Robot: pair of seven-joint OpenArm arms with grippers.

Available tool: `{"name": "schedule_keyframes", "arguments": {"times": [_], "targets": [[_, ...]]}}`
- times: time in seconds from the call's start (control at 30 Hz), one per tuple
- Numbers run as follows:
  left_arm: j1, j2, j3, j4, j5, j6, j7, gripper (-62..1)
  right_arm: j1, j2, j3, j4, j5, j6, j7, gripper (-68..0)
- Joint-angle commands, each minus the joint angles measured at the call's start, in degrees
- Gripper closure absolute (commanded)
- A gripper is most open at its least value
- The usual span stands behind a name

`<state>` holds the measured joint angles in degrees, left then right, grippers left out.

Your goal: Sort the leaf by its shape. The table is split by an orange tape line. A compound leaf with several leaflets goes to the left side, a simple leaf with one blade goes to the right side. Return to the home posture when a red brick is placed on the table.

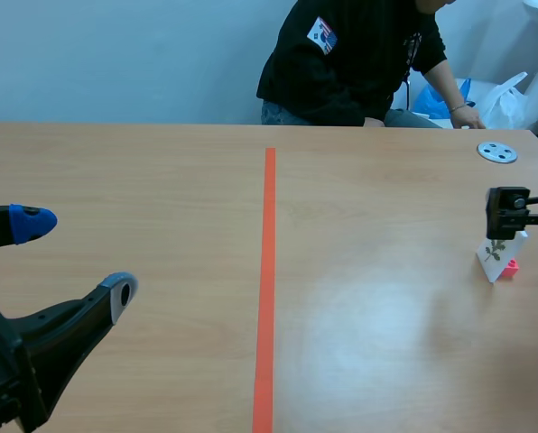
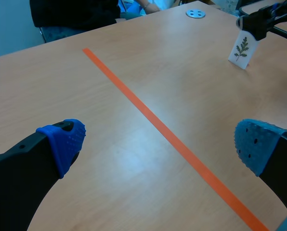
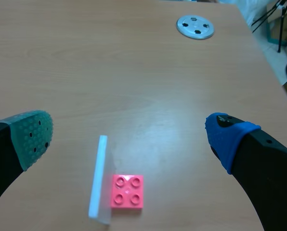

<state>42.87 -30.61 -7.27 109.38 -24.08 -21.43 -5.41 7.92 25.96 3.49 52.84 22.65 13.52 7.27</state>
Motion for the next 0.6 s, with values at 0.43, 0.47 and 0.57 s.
{"name": "schedule_keyframes", "arguments": {"times": [0.43,0.47,0.57], "targets": [[-0.20,0.39,0.17,0.81,-0.33,-0.11,-0.74,-62.3,-32.06,2.43,5.99,44.41,3.52,2.99,-7.76,-67.9],[-0.20,0.42,0.17,0.81,-0.33,-0.11,-0.74,-62.3,-33.94,2.05,5.99,47.15,3.52,2.97,-8.28,-67.9],[-0.20,0.42,0.17,0.81,-0.33,-0.11,-0.57,-62.3,-39.36,0.39,5.99,54.99,3.52,2.99,-10.23,-67.9]]}}
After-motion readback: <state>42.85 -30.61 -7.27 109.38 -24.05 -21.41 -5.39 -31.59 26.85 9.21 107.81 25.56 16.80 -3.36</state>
